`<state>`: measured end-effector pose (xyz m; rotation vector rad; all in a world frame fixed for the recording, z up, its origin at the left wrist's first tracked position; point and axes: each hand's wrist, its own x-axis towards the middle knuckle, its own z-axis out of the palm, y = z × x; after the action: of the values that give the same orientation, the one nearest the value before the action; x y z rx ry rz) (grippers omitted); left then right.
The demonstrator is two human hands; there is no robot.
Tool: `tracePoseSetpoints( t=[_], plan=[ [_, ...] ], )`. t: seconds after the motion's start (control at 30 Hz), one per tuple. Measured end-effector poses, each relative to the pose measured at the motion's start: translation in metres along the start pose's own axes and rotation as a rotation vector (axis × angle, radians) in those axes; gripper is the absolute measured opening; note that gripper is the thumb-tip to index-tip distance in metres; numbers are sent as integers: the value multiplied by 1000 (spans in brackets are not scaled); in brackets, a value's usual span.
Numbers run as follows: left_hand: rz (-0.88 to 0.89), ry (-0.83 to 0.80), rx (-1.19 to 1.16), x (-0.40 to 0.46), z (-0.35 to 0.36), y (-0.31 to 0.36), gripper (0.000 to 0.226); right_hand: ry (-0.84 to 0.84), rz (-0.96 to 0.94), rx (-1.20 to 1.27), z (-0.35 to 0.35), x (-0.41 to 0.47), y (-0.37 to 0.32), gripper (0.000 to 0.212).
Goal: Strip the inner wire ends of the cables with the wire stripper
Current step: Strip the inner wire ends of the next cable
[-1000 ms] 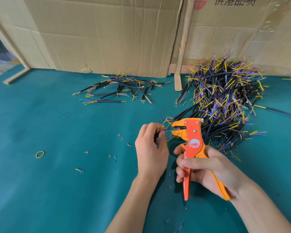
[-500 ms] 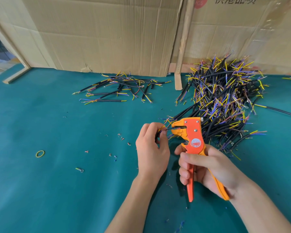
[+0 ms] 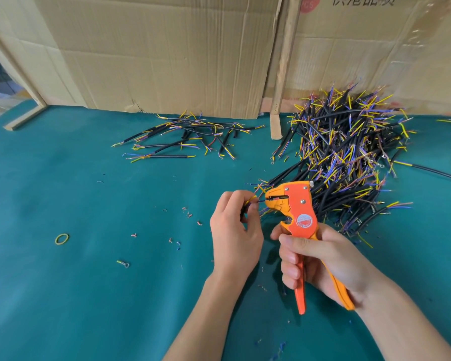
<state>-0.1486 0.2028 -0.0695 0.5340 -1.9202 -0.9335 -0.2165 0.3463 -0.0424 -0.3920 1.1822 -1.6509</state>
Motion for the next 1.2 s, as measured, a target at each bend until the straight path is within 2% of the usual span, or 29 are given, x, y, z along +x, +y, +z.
tracePoseSetpoints(
  t=[0.2, 0.33, 0.43, 0.57, 0.73, 0.83, 1.03, 1.2],
  plan=[
    [-9, -9, -8, 0, 0, -1, 11, 26, -6, -5, 3, 0, 0, 21],
    [-33, -44, -12, 0, 2, -1, 11, 120, -55, 0, 4, 2, 1, 32],
    [-51, -69, -1, 0, 3, -2, 9, 102, -71, 24, 6, 1, 0, 30],
    [-105, -60, -47, 0, 2, 0, 9, -36, -71, 66, 6, -3, -2, 54],
    [-173, -75, -161, 1, 0, 2, 13, 18, -76, 100, -3, -4, -8, 60],
    [-247, -87, -218, 3, -2, 3, 17, 41, -60, 103, -9, -3, -11, 73],
    [-272, -73, -201, 6, -4, 1, 21, -30, -11, 86, -12, -6, -10, 57],
    [-255, -93, -155, 5, -3, 0, 18, 51, 49, 118, 0, -2, -8, 45]
  ],
)
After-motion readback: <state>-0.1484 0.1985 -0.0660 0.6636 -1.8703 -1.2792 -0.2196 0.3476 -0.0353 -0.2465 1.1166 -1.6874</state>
